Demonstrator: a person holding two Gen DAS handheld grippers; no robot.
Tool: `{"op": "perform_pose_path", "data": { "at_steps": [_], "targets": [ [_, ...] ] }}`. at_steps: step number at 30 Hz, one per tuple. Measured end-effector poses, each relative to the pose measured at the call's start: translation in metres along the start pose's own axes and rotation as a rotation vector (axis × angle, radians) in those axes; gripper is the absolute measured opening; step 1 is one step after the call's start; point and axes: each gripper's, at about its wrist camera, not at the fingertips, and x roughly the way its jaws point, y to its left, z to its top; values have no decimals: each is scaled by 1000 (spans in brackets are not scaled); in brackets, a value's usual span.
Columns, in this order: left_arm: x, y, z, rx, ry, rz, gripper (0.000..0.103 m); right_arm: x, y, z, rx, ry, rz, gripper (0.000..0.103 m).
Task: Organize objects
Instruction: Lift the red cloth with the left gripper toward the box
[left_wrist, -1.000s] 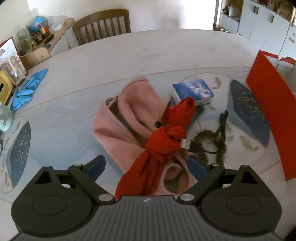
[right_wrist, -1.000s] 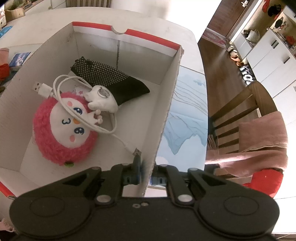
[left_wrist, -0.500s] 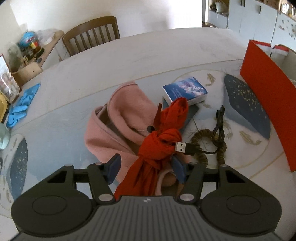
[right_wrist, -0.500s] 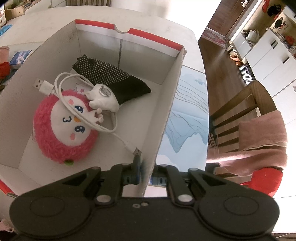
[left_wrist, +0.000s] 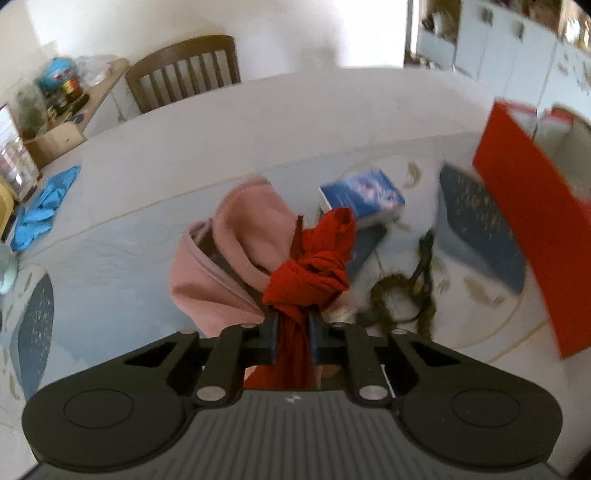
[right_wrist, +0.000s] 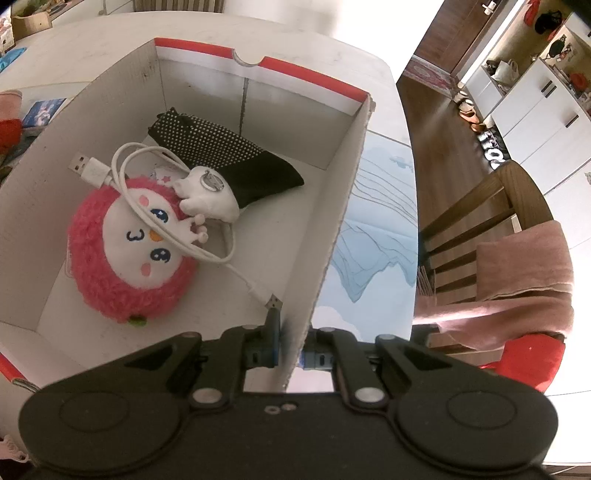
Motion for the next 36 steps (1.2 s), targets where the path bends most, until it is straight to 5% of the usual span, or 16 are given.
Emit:
{"op": "perform_pose_path", "data": {
  "at_steps": [13,23,36],
  "targets": [
    [-62,-34,35,-50,-131,-146,13,0,1,-1,2,-6,7,7],
    [-71,-126,73,94,-179,-320,13,0,-1,1,10,-12,22,6],
    [-46,-229,103,323,-156,-406,13,-1,-1,-2,-14,-22,35,6]
  ]
}}
